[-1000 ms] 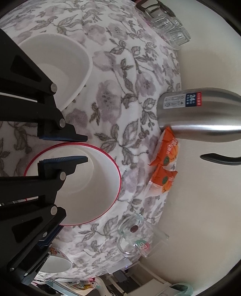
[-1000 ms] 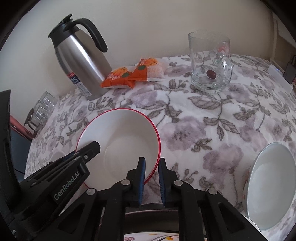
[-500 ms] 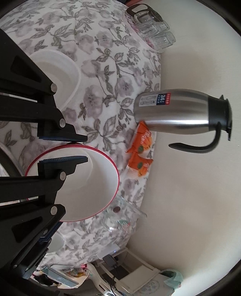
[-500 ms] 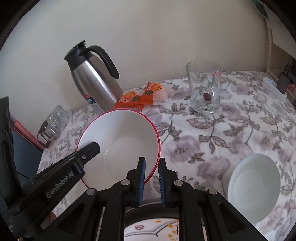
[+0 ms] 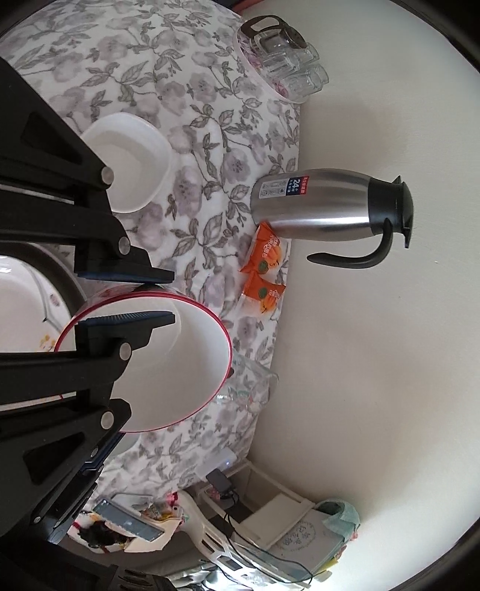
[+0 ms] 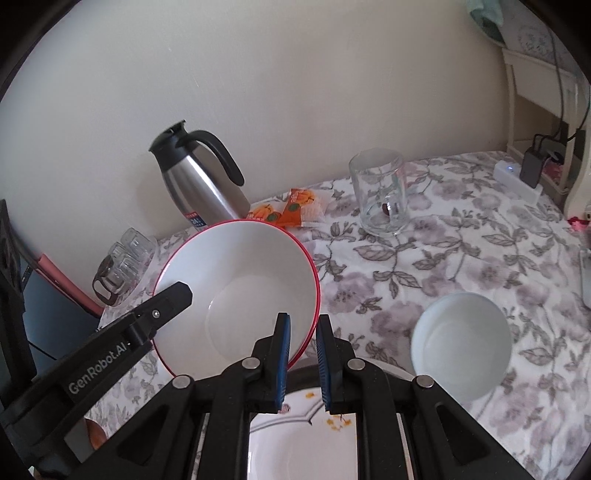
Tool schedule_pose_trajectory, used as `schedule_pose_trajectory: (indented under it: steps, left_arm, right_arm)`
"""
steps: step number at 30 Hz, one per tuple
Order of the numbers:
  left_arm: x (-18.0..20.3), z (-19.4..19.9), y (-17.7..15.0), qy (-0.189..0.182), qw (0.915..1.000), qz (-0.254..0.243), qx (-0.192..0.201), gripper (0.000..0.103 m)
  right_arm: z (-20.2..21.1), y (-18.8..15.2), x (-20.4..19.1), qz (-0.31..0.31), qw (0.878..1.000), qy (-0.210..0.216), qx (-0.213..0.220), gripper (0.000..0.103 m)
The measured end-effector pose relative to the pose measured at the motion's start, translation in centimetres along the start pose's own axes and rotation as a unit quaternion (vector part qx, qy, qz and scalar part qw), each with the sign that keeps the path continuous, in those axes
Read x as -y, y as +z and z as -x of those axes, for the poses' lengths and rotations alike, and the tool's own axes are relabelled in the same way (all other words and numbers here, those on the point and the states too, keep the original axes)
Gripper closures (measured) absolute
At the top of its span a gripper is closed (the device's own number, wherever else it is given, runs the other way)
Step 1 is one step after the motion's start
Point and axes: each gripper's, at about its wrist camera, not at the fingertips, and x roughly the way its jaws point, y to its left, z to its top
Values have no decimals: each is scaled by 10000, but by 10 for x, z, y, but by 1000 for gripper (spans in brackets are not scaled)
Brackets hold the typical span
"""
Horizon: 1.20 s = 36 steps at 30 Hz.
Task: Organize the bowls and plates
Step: 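Lift the red-rimmed bowl with both tools and carry it over the steel basin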
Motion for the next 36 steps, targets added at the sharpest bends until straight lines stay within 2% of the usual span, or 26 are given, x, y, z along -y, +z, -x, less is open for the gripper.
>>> schedule_pose_trajectory:
  steps: [10,18,26,36]
  left_arm:
    - [8,36,-23,-107,9999,93,71,88]
    - [1,47,-52,-302,9991,281,-45,88]
    - [1,48,-73,-299,9989,280,-213,88]
    - [0,30,-99,-312,9968,305,-670,88]
  right_arm:
    - [35,-21,0,58,10000,-58,47,88]
    - [41,-49,10,-17,9999,-5,-151,88]
    - [41,-69,17,-21,9994,-107,-338,88]
    - [30,-84,31,-56,9976,-220,-656,87]
